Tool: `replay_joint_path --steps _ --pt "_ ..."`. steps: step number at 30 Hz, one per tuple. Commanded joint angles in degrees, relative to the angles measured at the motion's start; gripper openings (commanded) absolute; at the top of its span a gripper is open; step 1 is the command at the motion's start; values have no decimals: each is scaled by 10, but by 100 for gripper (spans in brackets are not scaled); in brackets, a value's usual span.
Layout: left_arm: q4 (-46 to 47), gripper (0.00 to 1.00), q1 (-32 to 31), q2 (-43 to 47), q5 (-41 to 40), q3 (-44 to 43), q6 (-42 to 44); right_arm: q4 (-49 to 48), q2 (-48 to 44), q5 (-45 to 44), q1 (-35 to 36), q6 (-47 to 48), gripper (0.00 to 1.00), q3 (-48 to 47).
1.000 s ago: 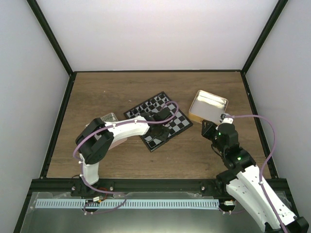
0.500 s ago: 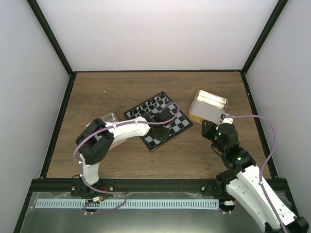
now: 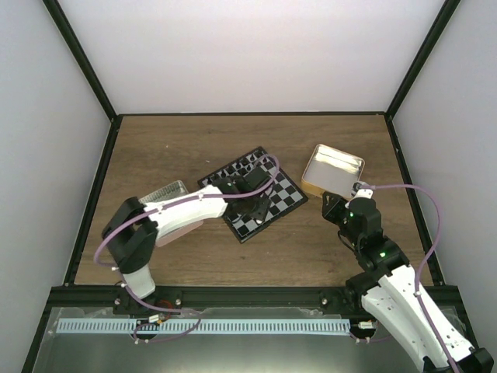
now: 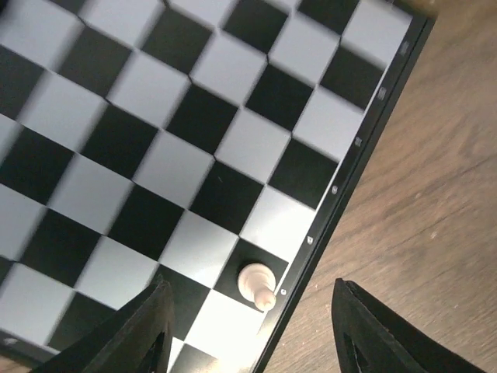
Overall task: Set up the chess pieces on the board
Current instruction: Move the chess piece to the chessboard, then pick up the chess piece from the storage box.
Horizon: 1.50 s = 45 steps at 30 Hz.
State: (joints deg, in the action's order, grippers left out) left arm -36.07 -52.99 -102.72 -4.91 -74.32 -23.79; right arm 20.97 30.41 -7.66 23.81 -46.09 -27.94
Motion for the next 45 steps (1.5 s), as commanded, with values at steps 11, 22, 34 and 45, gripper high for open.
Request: replay_joint_path --steps 11,22,34,45 --pt "62 72 125 287 -212 176 -110 0 20 4 3 12 38 -12" --pt "91 95 295 429 -123 343 -142 -24 63 13 2 15 64 -13" --pt "124 67 419 368 -17 411 -152 -43 110 30 3 3 63 -18" --pt "160 39 434 313 -41 394 -126 -51 113 37 2 0 61 -11"
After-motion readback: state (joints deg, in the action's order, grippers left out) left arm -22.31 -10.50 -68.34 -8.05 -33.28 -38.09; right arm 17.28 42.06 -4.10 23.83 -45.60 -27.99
